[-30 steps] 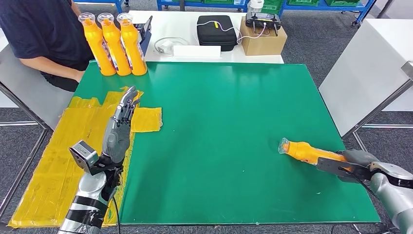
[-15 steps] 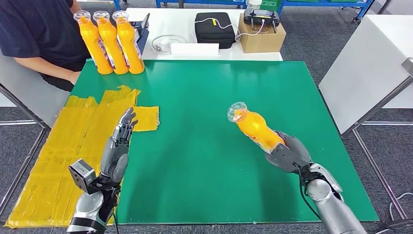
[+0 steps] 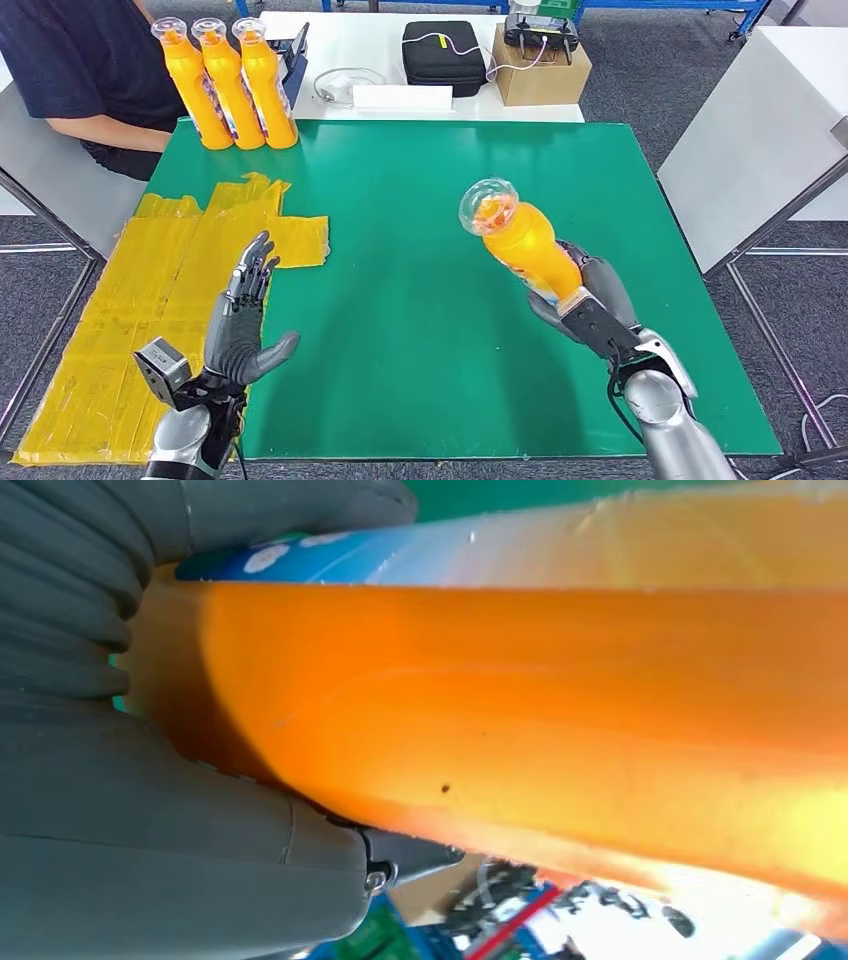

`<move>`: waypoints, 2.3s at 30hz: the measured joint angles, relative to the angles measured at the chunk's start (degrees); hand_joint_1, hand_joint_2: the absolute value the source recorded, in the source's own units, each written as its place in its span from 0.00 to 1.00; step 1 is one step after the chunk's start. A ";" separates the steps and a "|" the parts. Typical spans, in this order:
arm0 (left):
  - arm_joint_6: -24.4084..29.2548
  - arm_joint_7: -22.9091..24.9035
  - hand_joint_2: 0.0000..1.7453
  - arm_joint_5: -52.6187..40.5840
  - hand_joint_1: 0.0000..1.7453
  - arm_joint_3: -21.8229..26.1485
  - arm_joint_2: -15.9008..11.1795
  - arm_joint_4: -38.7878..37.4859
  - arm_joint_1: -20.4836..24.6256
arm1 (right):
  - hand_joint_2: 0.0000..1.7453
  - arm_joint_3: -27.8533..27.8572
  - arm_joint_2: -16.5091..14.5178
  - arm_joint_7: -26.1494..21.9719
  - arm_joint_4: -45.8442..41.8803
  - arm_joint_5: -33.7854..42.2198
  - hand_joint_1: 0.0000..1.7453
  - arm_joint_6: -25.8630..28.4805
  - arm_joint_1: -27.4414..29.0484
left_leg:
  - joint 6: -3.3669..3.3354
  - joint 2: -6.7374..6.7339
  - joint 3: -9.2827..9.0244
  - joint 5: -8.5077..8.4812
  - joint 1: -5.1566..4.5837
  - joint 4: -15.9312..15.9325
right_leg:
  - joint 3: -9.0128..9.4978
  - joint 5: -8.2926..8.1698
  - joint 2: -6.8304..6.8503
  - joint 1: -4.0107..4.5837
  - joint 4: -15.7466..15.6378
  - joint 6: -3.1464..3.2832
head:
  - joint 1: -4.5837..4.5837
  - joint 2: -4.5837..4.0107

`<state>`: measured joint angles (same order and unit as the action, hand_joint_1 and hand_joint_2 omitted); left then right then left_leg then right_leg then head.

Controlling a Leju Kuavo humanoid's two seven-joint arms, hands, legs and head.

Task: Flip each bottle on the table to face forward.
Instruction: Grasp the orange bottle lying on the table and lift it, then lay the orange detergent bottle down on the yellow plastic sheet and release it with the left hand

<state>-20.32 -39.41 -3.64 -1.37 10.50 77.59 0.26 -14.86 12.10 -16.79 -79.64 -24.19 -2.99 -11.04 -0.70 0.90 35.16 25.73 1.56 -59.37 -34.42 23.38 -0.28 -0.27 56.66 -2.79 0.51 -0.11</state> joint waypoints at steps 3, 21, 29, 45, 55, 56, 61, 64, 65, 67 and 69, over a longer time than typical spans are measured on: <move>-0.83 1.17 1.00 0.19 0.00 -1.30 1.28 1.57 -0.88 | 1.00 -2.74 -3.27 1.05 -0.71 -2.82 1.00 0.83 -0.53 | 0.00 -0.04 0.03 0.00 0.01 0.01 | -0.07 0.00 -0.04 0.03 0.03 0.00 | 0.00 0.00; -1.46 3.77 1.00 6.65 0.00 -13.16 3.68 5.88 -2.33 | 1.00 -25.99 -18.05 3.75 8.77 -5.36 1.00 3.18 -7.45 | 0.03 -0.10 0.19 -0.02 0.01 0.02 | -0.34 0.01 -0.09 -0.01 0.15 0.02 | 0.01 0.00; -2.29 3.86 1.00 8.79 0.00 -12.59 3.45 6.71 -4.99 | 1.00 -30.98 -18.33 3.79 10.05 -7.50 1.00 3.62 -7.59 | 0.03 -0.12 0.26 -0.02 0.01 0.02 | -0.45 0.01 -0.10 0.01 0.15 0.02 | 0.00 0.00; 1.41 2.17 1.00 4.51 1.00 -10.64 2.48 6.66 -6.18 | 1.00 -38.06 -18.10 2.04 13.96 -9.37 1.00 3.41 -9.20 | 0.04 -0.35 0.28 -0.01 0.00 0.02 | -0.56 0.01 -0.22 0.00 0.14 0.03 | -0.01 0.00; 1.72 1.58 1.00 3.99 1.00 -10.42 2.48 6.61 -6.32 | 1.00 -38.56 -18.10 1.90 14.57 -9.36 1.00 3.41 -9.39 | 0.05 -0.36 0.28 -0.01 0.00 0.02 | -0.57 0.01 -0.23 0.01 0.14 0.03 | 0.00 0.00; 1.72 1.55 1.00 3.98 1.00 -10.39 2.48 6.61 -6.33 | 1.00 -38.59 -18.11 1.89 14.59 -9.36 1.00 3.41 -9.39 | 0.05 -0.36 0.28 -0.01 0.00 0.02 | -0.58 0.01 -0.23 0.01 0.14 0.03 | 0.00 0.00; 2.31 1.10 1.00 3.21 1.00 -10.20 2.48 6.61 -6.48 | 0.75 -38.68 -18.08 2.08 14.67 -9.55 0.03 4.14 -9.18 | 0.05 -0.37 0.28 -0.01 0.00 0.02 | -0.58 0.01 -0.24 0.01 0.14 0.03 | -0.01 0.00; 7.22 0.36 1.00 -1.69 1.00 -10.12 2.48 6.88 -6.49 | 0.00 -38.51 -17.92 3.09 14.33 -10.75 0.00 7.06 -7.78 | 0.05 -0.34 0.29 -0.01 0.00 0.02 | -0.57 0.01 -0.24 0.01 0.14 0.03 | 0.01 0.00; 10.23 0.18 1.00 -4.61 1.00 -10.10 2.48 7.11 -6.49 | 0.00 -38.30 -17.72 3.51 13.81 -11.17 0.00 8.12 -6.90 | 0.05 -0.34 0.30 -0.01 0.00 0.02 | -0.57 0.01 -0.24 0.01 0.14 0.03 | 0.02 0.00; 18.10 0.20 1.00 -11.36 1.00 -9.81 2.48 7.51 -6.36 | 0.00 -37.56 -17.03 4.09 11.80 -11.71 0.00 9.67 -4.87 | 0.05 -0.35 0.32 0.00 0.00 0.02 | -0.58 0.01 -0.24 0.00 0.14 0.03 | 0.03 0.00; 28.04 0.80 1.00 -18.95 1.00 -8.52 2.40 7.58 -5.86 | 0.00 -36.40 -16.02 4.16 8.91 -11.99 0.00 10.41 -2.73 | 0.06 -0.35 0.33 0.02 -0.01 0.02 | -0.60 0.01 -0.24 0.00 0.14 0.03 | 0.02 0.00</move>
<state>7.71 -38.62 -22.59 -9.89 12.90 85.17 -5.60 -51.26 -3.92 -12.63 -70.73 -36.18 7.41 -13.77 -0.64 0.55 35.48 25.75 1.55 -59.36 -35.02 23.39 -0.51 -0.26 56.80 -2.77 0.53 -0.11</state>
